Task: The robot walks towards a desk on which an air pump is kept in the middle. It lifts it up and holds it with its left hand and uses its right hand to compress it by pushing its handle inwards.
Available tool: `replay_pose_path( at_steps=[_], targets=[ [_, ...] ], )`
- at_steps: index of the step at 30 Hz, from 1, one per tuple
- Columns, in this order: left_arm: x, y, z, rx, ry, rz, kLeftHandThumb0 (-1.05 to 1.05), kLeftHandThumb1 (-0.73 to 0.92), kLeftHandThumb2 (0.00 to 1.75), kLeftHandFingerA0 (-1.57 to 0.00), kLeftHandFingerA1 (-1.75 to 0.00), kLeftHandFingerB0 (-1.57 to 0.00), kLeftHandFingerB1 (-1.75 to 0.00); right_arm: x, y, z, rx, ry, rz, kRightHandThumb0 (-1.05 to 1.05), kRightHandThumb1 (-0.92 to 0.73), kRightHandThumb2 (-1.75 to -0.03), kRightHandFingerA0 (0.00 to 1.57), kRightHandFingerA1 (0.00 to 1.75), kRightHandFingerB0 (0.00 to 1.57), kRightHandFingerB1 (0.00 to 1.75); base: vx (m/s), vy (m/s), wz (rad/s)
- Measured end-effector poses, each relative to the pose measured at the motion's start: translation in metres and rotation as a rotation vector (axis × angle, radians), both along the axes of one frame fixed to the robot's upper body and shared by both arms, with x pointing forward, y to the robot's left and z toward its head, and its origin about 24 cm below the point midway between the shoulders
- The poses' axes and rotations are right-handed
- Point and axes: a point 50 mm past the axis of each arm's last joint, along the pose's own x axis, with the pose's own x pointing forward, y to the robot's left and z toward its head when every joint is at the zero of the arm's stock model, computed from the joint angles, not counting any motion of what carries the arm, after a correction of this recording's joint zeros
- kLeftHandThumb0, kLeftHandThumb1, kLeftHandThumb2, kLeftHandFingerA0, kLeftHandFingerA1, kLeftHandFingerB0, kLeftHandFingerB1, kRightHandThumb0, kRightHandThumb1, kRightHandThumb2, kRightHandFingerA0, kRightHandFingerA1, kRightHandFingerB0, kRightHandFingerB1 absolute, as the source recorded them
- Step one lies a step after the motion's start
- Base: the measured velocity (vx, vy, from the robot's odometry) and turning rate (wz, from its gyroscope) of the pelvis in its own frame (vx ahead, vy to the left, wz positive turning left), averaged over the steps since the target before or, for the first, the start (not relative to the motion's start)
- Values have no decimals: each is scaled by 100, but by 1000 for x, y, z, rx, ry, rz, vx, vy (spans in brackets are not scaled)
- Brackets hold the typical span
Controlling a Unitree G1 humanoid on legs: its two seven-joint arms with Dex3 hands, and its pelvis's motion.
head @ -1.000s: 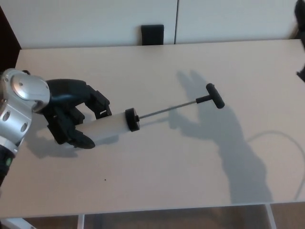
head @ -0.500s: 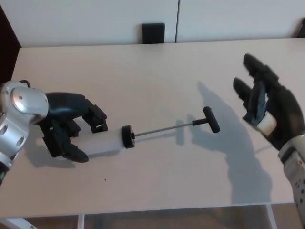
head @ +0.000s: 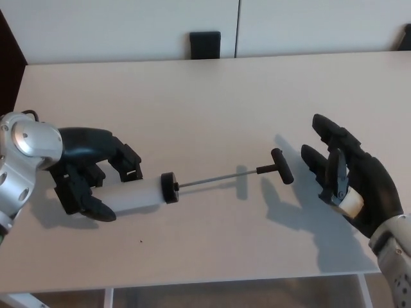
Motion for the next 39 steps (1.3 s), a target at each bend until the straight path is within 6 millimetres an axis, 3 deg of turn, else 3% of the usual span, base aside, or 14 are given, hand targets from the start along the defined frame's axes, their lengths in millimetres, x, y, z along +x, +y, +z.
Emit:
replay_pose_path(
  at_steps=[13,23,36,37,39],
  targets=[
    [0,2,1,6,-8,6,-15,65,98,-92,-151,-79,-128,-6,8,22,8,-88,57,-87,-82,-114,0,13,0,12,0,0,0],
    [-1,2,-1,7,-7,4,-16,66,97,-92,-154,-78,-132,-11,20,28,-9,-113,118,-86,-83,-114,0,16,0,13,0,0,0],
    [-4,-4,-3,13,-9,-24,-17,66,94,-97,-143,-80,-124,-9,25,12,-71,-56,138,-82,-86,-116,0,18,0,15,0,0,0],
    [-4,-5,-2,12,-11,-27,-18,65,97,-98,-145,-78,-132,-8,26,11,-78,-53,137,-84,-87,-116,0,17,0,14,0,0,0],
    [-4,-6,-1,11,-17,-33,-18,65,97,-98,-145,-78,-132,-5,26,9,-89,-47,136,-84,-87,-116,0,17,0,14,0,0,0]
  ],
)
